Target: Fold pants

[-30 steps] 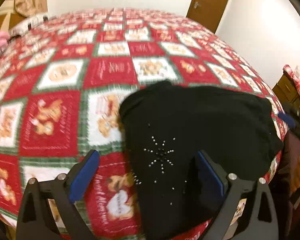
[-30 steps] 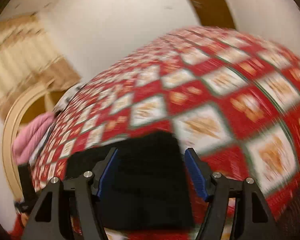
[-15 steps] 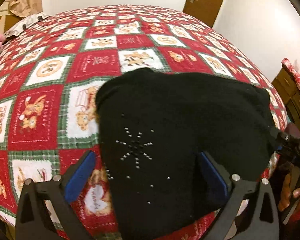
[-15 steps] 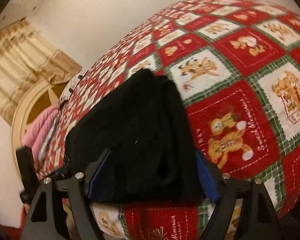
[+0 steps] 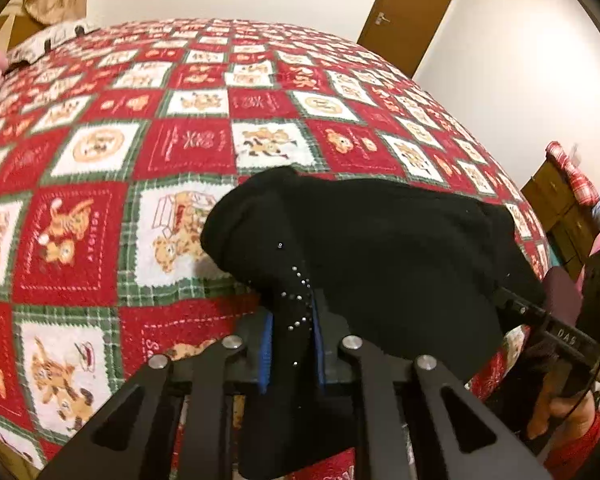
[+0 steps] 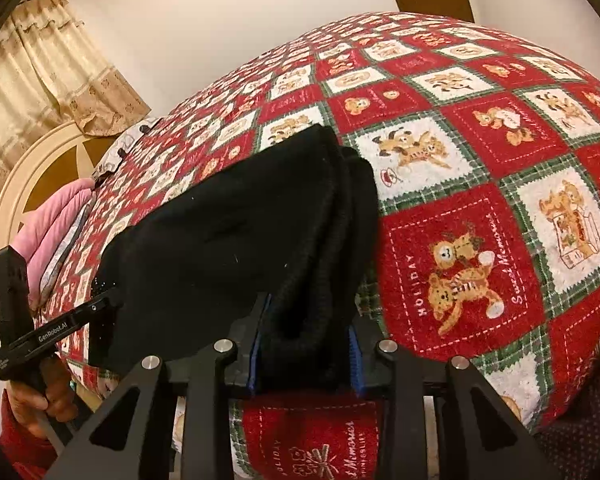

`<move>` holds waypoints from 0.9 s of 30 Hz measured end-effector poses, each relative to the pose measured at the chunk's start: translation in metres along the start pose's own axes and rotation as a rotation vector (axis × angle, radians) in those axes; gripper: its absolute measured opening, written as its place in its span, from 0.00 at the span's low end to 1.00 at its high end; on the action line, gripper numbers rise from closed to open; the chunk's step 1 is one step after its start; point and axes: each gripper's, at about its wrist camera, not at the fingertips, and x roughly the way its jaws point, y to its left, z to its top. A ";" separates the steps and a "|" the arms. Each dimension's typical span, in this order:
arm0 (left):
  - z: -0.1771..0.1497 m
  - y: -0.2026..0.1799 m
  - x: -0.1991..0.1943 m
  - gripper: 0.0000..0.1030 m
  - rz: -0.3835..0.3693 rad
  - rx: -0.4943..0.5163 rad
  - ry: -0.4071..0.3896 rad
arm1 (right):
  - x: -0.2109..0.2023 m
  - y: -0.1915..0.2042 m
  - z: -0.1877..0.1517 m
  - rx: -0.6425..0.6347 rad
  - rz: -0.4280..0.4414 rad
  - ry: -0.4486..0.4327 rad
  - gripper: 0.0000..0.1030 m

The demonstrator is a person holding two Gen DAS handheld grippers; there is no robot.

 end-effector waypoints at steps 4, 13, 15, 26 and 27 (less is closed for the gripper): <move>0.000 -0.003 0.001 0.15 0.039 0.031 -0.005 | -0.001 0.005 -0.005 -0.012 -0.033 -0.026 0.33; 0.002 -0.003 -0.001 0.15 0.056 0.036 -0.013 | -0.008 0.014 -0.001 -0.013 -0.050 -0.039 0.33; 0.007 -0.001 -0.009 0.14 0.040 0.032 -0.033 | -0.016 0.020 0.005 -0.015 -0.021 -0.053 0.32; 0.076 0.050 -0.053 0.12 0.053 -0.018 -0.208 | -0.005 0.131 0.081 -0.184 0.160 -0.095 0.31; 0.084 0.058 -0.059 0.12 0.071 -0.024 -0.227 | 0.000 0.140 0.087 -0.199 0.172 -0.097 0.31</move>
